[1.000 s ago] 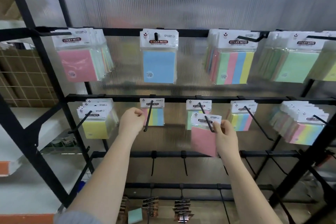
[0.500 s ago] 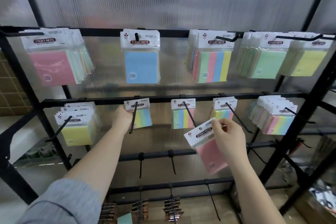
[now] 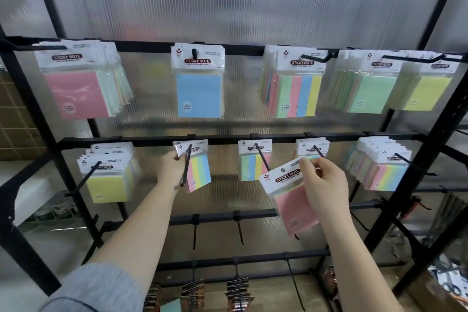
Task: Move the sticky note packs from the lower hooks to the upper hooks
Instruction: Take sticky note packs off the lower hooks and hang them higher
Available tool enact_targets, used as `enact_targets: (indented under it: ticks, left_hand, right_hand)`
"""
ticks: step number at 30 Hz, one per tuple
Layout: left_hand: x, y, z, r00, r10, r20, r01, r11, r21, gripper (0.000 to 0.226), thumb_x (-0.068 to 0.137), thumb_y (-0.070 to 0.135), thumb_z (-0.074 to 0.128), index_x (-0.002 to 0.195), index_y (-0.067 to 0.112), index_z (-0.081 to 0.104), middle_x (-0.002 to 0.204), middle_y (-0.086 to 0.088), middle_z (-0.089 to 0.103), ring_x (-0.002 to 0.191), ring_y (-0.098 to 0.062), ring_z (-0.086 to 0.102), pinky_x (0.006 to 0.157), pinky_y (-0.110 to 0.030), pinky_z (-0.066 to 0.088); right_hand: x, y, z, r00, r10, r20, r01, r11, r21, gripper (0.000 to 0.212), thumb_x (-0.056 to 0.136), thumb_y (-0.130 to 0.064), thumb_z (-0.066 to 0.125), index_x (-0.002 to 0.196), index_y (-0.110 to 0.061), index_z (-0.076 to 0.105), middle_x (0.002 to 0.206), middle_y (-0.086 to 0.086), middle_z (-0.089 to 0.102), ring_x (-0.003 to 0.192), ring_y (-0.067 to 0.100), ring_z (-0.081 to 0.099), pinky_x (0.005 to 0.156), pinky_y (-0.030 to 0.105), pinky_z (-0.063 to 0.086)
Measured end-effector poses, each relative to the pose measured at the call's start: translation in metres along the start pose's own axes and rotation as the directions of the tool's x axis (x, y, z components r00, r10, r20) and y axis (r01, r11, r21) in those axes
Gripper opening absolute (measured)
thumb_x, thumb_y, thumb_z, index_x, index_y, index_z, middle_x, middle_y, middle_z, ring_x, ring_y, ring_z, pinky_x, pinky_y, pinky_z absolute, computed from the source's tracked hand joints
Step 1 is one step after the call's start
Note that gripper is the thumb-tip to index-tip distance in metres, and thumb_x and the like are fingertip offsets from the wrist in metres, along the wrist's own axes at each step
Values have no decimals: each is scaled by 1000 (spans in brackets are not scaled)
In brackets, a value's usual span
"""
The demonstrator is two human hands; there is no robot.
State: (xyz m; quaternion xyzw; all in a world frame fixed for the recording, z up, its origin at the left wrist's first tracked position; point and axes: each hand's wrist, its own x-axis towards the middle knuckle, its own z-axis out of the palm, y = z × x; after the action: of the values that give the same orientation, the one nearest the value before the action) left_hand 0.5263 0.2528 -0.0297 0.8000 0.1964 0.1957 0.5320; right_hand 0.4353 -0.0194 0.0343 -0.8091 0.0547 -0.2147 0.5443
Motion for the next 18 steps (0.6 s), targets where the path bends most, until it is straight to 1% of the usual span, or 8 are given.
enact_targets:
  ticks: [2, 4, 7, 8, 9, 11, 14, 18]
  left_hand:
    - [-3, -1, -3, 1000, -8, -18, 8, 1000, 10, 34, 98, 21, 46, 67, 6, 49, 69, -11, 57, 65, -25, 52, 57, -29, 31]
    - [-11, -1, -6, 999, -17, -51, 18, 1000, 6, 36, 98, 21, 45, 65, 5, 44, 65, -11, 48, 61, -24, 43, 56, -30, 26]
    - [-31, -3, -10, 993, -51, -108, 45, 997, -55, 36, 99, 24, 41, 72, 1, 48, 67, -11, 45, 66, -24, 40, 58, -32, 27]
    - [-39, -3, -11, 992, -50, -118, 43, 997, -60, 36, 99, 24, 39, 71, 3, 46, 66, -9, 42, 65, -24, 38, 57, -32, 26]
    - [-48, -1, -14, 991, -34, -127, 26, 998, -60, 36, 100, 24, 38, 68, 6, 41, 63, -6, 38, 63, -24, 34, 56, -32, 24]
    - [-64, 2, -20, 991, -2, -131, -4, 999, -47, 37, 100, 23, 36, 66, 11, 32, 62, -2, 32, 59, -21, 29, 54, -33, 21]
    - [-81, 9, -31, 991, 19, -130, -16, 1000, 19, 38, 101, 23, 34, 65, 12, 31, 63, -1, 36, 57, -16, 31, 53, -32, 24]
    - [-98, 13, -45, 993, 69, -98, -60, 994, 87, 40, 101, 23, 35, 63, 14, 30, 60, 1, 34, 55, -16, 31, 52, -33, 23]
  right_hand:
    - [0, -1, 1, 1000, -8, -2, 8, 1000, 26, 37, 94, -25, 51, 68, 1, 48, 60, 1, 44, 57, 14, 35, 55, 30, 28]
    - [-1, -3, 2, 1000, -15, 6, 14, 998, 57, 37, 95, -29, 52, 70, -1, 52, 61, 0, 49, 57, 13, 39, 54, 28, 30]
    - [-1, -6, 5, 1000, -26, 11, 25, 996, 89, 34, 94, -34, 54, 72, -8, 58, 63, -1, 53, 58, 11, 43, 53, 22, 32]
    - [-1, -6, 7, 999, -31, 11, 30, 995, 98, 34, 94, -35, 55, 71, -10, 59, 63, -2, 54, 58, 11, 43, 51, 20, 32]
    - [-1, -7, 8, 999, -34, 12, 33, 994, 108, 33, 93, -35, 55, 70, -12, 59, 62, -2, 54, 58, 11, 43, 51, 20, 32]
    - [-1, -8, 12, 999, -28, 21, 25, 990, 138, 32, 93, -36, 56, 68, -15, 58, 59, -4, 52, 55, 10, 41, 51, 24, 31]
    - [-1, -11, 17, 1000, -3, 20, -1, 978, 210, 31, 93, -34, 58, 72, -12, 60, 57, -5, 49, 53, 10, 39, 51, 25, 30]
    - [0, -15, 24, 999, 1, 37, -10, 969, 247, 29, 92, -33, 59, 71, -13, 60, 57, -8, 52, 51, 4, 41, 48, 15, 33]
